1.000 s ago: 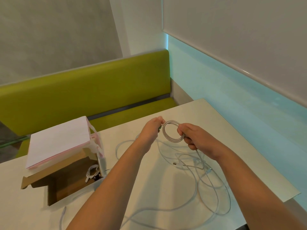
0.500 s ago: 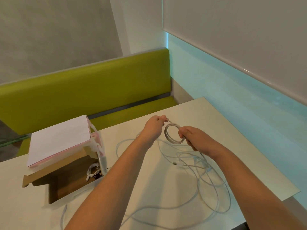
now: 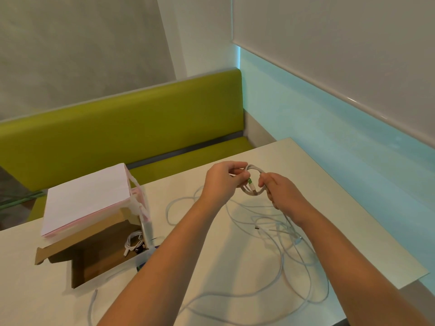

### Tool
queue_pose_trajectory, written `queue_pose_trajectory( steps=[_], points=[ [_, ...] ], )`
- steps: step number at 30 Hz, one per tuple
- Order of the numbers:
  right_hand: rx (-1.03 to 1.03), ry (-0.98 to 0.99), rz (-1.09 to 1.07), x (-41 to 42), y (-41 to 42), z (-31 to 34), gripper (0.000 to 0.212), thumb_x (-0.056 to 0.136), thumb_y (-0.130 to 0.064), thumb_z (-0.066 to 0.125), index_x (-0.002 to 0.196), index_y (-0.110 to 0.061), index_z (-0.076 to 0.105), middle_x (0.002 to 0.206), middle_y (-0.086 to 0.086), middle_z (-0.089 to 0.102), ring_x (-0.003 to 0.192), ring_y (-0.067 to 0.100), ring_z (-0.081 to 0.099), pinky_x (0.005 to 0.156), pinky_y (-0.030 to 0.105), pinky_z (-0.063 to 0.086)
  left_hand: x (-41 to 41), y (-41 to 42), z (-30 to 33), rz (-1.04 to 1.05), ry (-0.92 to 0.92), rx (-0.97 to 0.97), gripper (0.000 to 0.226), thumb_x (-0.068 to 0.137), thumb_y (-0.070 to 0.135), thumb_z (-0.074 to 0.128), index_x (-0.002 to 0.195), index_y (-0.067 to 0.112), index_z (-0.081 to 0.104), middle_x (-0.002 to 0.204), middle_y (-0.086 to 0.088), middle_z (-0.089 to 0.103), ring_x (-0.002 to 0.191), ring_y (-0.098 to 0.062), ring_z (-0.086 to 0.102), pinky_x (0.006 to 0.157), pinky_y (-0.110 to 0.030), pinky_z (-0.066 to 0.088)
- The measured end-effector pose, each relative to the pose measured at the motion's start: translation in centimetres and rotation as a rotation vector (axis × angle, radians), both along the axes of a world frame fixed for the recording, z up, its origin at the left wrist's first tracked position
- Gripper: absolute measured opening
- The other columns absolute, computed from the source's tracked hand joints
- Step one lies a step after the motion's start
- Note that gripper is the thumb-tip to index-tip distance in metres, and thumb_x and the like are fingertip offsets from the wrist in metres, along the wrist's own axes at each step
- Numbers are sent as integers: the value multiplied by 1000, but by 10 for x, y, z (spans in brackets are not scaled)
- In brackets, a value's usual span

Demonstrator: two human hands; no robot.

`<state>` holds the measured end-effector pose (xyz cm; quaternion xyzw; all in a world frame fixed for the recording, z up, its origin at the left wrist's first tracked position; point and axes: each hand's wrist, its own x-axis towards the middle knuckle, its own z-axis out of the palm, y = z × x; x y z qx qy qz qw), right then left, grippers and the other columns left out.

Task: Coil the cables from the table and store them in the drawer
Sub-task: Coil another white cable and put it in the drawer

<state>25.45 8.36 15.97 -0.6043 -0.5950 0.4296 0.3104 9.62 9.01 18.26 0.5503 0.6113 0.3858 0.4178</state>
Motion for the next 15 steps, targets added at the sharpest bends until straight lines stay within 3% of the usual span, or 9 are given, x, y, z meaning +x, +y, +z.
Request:
queue_pose_trajectory(
  steps=[5, 10, 12, 15],
  points=[
    [-42, 85, 34, 2, -1, 3, 36, 104, -36, 36, 80, -18, 58, 63, 0, 42, 57, 14, 34, 54, 28, 30, 5, -4, -5, 65, 77, 86, 25, 85, 19, 76, 109, 21, 73, 89, 5, 72, 82, -13, 69, 81, -31, 58],
    [-45, 149, 66, 2, -5, 5, 35, 104, -35, 37, 80, -17, 57, 61, -1, 38, 53, 11, 30, 49, 24, 28, 4, -2, -8, 105, 151, 152, 20, 80, 23, 81, 97, 27, 72, 71, 4, 53, 62, -13, 55, 60, -31, 51],
    [-52, 178, 72, 1, -6, 6, 35, 104, -33, 37, 81, -16, 56, 60, -2, 37, 51, 10, 29, 47, 23, 27, 2, -1, -11, 80, 106, 123, 22, 81, 25, 79, 99, 27, 67, 82, 4, 58, 67, -11, 54, 60, -24, 47],
    [-58, 252, 84, 2, -6, 9, 34, 104, -31, 37, 82, -14, 55, 58, -4, 35, 48, 8, 27, 46, 22, 25, 1, 0, -15, -31, 2, 42, 28, 91, 24, 69, 118, 22, 62, 110, 7, 66, 93, -7, 62, 79, -20, 50]
  ],
)
